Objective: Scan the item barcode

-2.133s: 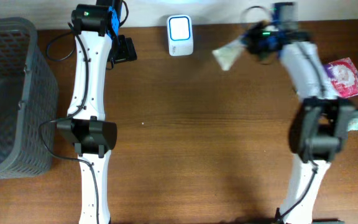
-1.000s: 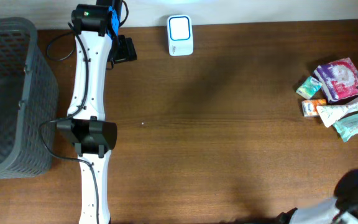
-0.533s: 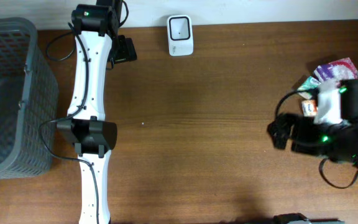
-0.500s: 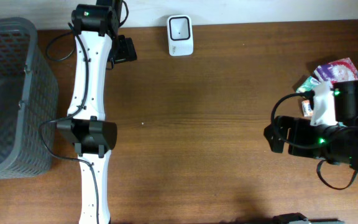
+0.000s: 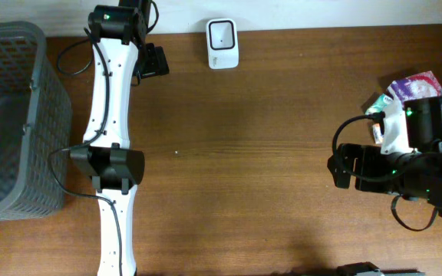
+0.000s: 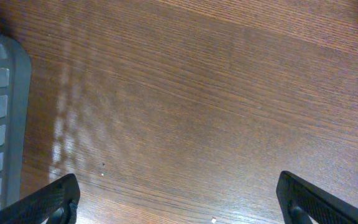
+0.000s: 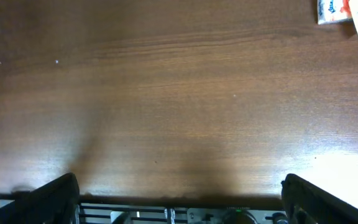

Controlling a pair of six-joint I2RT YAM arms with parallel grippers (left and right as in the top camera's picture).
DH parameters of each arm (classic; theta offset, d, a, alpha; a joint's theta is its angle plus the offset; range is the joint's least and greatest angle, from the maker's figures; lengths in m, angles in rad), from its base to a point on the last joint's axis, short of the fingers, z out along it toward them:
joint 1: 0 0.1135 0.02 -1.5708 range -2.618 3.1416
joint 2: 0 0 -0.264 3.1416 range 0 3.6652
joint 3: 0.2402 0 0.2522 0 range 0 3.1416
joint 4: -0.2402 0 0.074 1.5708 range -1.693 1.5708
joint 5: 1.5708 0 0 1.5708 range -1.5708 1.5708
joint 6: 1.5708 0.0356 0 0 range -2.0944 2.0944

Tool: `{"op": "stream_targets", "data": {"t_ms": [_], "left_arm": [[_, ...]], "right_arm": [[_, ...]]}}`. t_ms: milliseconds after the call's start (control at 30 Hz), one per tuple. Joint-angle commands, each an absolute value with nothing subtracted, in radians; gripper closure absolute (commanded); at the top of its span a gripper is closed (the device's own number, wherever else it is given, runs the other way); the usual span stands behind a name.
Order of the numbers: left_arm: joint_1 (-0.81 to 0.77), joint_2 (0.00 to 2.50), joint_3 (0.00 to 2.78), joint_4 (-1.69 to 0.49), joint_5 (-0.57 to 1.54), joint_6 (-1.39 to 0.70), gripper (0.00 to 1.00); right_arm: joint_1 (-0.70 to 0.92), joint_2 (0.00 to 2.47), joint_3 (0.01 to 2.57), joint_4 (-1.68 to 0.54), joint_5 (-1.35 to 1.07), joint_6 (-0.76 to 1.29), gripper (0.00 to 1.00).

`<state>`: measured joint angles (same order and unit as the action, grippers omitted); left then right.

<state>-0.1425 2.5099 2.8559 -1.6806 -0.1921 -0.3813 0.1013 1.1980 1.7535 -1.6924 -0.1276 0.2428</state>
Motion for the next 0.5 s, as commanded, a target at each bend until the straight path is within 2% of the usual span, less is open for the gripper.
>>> {"op": "stream_targets", "data": {"t_ms": [0, 100, 267, 467], "left_arm": [[-0.134, 2.504, 2.862, -1.681, -0.206, -0.366, 0.01], [-0.134, 2.504, 2.862, -1.681, -0.206, -0.366, 0.01], [-0.134, 2.504, 2.862, -1.681, -0.206, -0.366, 0.01], [-0.134, 2.504, 2.862, -1.681, -0.206, -0.366, 0.01]], "right_arm": [[0.111, 1.137, 1.693, -1.697, -0.115, 0.213, 0.01], [0.111, 1.030, 1.568, -1.631, -0.118, 0.213, 0.01], [0.111, 0.869, 1.304, -1.366, -0.172, 0.134, 0.01], [0.111, 0.609, 1.082, -1.181, -0.179, 0.135, 0.01]]}}
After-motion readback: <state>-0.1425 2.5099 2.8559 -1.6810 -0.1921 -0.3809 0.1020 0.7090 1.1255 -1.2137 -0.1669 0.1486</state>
